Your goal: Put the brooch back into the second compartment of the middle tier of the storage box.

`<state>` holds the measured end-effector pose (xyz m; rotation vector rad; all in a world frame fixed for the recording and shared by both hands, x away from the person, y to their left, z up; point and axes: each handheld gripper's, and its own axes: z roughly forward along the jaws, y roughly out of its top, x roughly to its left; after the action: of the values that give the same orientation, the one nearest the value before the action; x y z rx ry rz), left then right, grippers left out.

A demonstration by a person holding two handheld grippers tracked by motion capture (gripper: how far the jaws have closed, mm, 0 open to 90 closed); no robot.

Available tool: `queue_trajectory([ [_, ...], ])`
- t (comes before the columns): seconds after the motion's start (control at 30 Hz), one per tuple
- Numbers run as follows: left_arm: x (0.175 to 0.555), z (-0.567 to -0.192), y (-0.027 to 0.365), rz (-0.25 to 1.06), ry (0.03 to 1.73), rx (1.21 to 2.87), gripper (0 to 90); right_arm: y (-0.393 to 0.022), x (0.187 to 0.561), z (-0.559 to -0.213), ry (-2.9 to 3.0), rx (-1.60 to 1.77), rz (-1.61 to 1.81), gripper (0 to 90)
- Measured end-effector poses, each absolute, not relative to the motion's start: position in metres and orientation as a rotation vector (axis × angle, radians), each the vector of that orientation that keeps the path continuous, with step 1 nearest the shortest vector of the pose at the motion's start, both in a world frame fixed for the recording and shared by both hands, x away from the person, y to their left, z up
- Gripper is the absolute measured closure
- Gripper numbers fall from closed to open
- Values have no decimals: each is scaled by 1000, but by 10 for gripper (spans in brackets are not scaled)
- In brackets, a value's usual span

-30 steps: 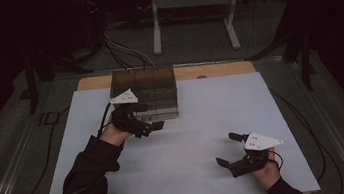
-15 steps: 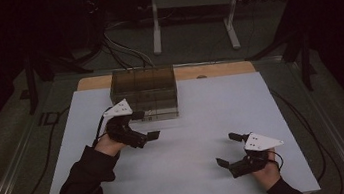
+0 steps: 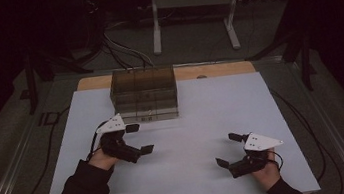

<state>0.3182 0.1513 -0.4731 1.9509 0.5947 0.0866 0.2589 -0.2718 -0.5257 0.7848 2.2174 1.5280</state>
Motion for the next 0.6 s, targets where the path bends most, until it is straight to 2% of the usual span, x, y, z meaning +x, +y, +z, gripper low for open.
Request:
queue_trajectory([
  [0.6,290,-503,166,74,614,1964,5,-269,259,-526,2236,779,1520,0],
])
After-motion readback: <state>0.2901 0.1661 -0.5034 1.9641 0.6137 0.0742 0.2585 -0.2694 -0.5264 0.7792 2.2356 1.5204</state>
